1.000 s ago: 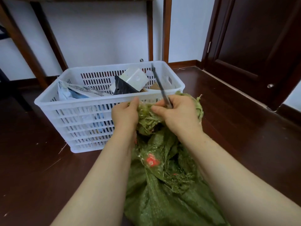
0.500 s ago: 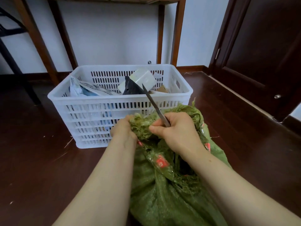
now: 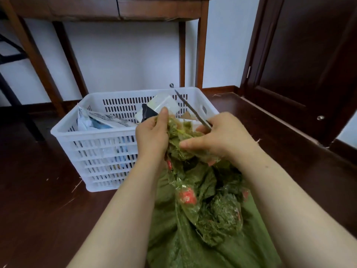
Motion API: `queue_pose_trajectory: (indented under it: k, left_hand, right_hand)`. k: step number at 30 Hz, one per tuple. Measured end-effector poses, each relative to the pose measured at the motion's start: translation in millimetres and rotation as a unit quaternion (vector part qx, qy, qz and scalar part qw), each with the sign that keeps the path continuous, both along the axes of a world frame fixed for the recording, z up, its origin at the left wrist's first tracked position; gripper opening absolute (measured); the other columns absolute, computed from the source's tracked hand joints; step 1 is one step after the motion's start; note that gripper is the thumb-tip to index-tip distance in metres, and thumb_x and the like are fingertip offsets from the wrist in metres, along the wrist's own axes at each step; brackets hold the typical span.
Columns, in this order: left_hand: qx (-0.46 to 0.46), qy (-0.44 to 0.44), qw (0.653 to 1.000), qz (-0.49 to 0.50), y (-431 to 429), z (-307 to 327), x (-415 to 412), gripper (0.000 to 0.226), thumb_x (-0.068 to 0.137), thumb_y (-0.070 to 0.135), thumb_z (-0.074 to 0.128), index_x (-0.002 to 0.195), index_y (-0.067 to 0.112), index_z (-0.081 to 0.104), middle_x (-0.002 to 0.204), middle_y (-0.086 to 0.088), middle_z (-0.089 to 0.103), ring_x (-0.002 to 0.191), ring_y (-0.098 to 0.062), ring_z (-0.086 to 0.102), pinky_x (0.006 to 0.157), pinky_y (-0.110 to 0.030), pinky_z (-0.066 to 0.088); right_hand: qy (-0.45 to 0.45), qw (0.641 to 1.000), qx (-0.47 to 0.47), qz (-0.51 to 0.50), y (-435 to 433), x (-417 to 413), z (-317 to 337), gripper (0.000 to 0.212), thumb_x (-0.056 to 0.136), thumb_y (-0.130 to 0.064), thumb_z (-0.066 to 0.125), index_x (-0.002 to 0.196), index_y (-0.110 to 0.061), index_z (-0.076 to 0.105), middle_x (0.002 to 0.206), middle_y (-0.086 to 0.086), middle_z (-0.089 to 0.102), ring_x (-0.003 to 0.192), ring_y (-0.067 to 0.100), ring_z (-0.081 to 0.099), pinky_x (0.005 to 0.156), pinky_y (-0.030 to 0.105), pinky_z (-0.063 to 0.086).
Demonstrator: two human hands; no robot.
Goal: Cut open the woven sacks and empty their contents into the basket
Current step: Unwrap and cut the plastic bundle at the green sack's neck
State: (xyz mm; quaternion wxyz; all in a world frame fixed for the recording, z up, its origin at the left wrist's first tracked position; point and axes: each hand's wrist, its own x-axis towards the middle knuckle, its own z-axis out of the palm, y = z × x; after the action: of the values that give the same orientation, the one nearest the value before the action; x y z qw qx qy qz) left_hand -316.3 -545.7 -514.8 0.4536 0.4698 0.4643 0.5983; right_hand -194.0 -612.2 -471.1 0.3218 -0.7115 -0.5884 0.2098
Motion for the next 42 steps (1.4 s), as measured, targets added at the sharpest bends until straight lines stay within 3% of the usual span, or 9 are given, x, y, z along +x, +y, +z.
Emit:
queue_pose_trajectory:
  k: [5,10,19,24,29,32,35,38,42]
  left_hand:
    - [-0.029,0.078,0.994,-0.073,-9.9,1.5,-0.1,0.062,0.09,0.066,0.038,0.073,0.01,0.058,0.079,-0.001,0.061,0.078,-0.016,0.058,0.086,-0.041,0.05]
    - [-0.059,0.007,0.975,-0.216,-22.5,4.9,4.6,0.066,0.058,0.087,0.038,0.083,0.035,0.072,0.102,0.004,0.074,0.102,-0.017,0.067,0.097,-0.042,0.048]
    - [-0.191,-0.112,0.973,-0.06,-2.1,-20.9,11.4,0.01,0.084,0.012,0.07,0.091,0.004,0.07,0.08,-0.011,0.074,0.069,-0.023,0.072,0.064,-0.036,0.06]
    - [-0.248,-0.139,0.959,-0.012,-0.5,-28.1,2.0,0.004,0.081,-0.003,0.065,0.084,-0.003,0.063,0.057,-0.009,0.064,0.036,-0.013,0.06,0.034,-0.02,0.045]
    - [-0.297,-0.162,0.939,-0.057,3.4,-38.0,-6.5,0.02,0.085,0.02,0.07,0.093,0.003,0.065,0.078,-0.015,0.071,0.064,-0.026,0.07,0.061,-0.037,0.058]
    - [-0.289,-0.179,0.921,-0.191,7.2,-31.5,-17.4,0.046,0.086,0.053,0.056,0.095,0.01,0.071,0.092,-0.013,0.074,0.079,-0.027,0.071,0.076,-0.038,0.054]
    - [-0.229,-0.149,0.933,-0.232,8.7,-25.1,-22.1,0.011,0.082,0.021,0.062,0.082,0.01,0.065,0.08,-0.008,0.069,0.068,-0.022,0.067,0.066,-0.032,0.056]
    - [-0.18,-0.1,0.969,-0.139,14.7,-29.5,-17.4,0.019,0.073,-0.013,0.062,0.083,0.003,0.059,0.069,-0.009,0.066,0.058,-0.021,0.066,0.053,-0.029,0.055]
    - [-0.151,-0.056,0.984,-0.08,11.7,-32.1,-6.2,0.03,0.071,-0.018,0.065,0.095,0.0,0.058,0.075,-0.01,0.067,0.059,-0.02,0.067,0.046,-0.024,0.052]
  right_hand:
    - [0.17,0.984,0.056,-0.023,11.9,9.1,-27.9,0.02,0.069,-0.02,0.085,0.075,-0.006,0.072,0.067,0.008,0.067,0.059,0.021,0.062,0.067,0.041,0.058]
    - [0.282,0.956,0.055,-0.05,17.4,7.3,-30.3,0.018,0.072,-0.011,0.081,0.08,0.001,0.07,0.065,0.007,0.064,0.046,0.013,0.056,0.042,0.02,0.044]
    - [0.23,0.968,0.077,-0.065,22.7,-21.5,-50.9,0.026,0.065,-0.019,0.076,0.048,-0.015,0.057,0.057,0.014,0.064,0.054,0.027,0.06,0.06,0.049,0.055]
    - [0.196,0.979,0.055,-0.034,18.9,-41.9,-61.5,0.037,0.072,-0.013,0.07,0.044,-0.018,0.045,0.048,0.003,0.044,0.048,0.018,0.043,0.051,0.034,0.038]
    - [0.316,0.947,-0.036,-0.034,19.5,-27.1,-58.1,0.014,0.08,-0.013,0.073,0.072,-0.007,0.063,0.052,0.001,0.056,0.039,0.013,0.047,0.043,0.022,0.043]
    - [0.401,0.91,-0.051,-0.092,21.4,2.8,-44.7,0.043,0.083,-0.049,0.066,0.082,-0.006,0.06,0.046,0.001,0.053,0.026,0.006,0.028,0.031,0.012,0.025]
    - [0.381,0.917,-0.036,-0.115,17.6,25.2,-28.1,0.076,0.083,-0.076,0.035,0.099,-0.006,0.06,0.086,0.016,0.067,0.027,0.007,0.024,0.032,0.012,0.02]
    - [0.355,0.929,0.01,-0.109,15.2,25.1,-8.3,0.049,0.096,-0.047,0.038,0.097,-0.005,0.064,0.087,0.015,0.061,0.024,0.009,0.024,0.031,0.012,0.019]
    - [0.218,0.975,-0.011,-0.04,9.8,10.1,4.1,0.025,0.091,-0.025,0.051,0.087,-0.01,0.07,0.066,0.002,0.056,0.032,0.006,0.034,0.029,0.015,0.023]
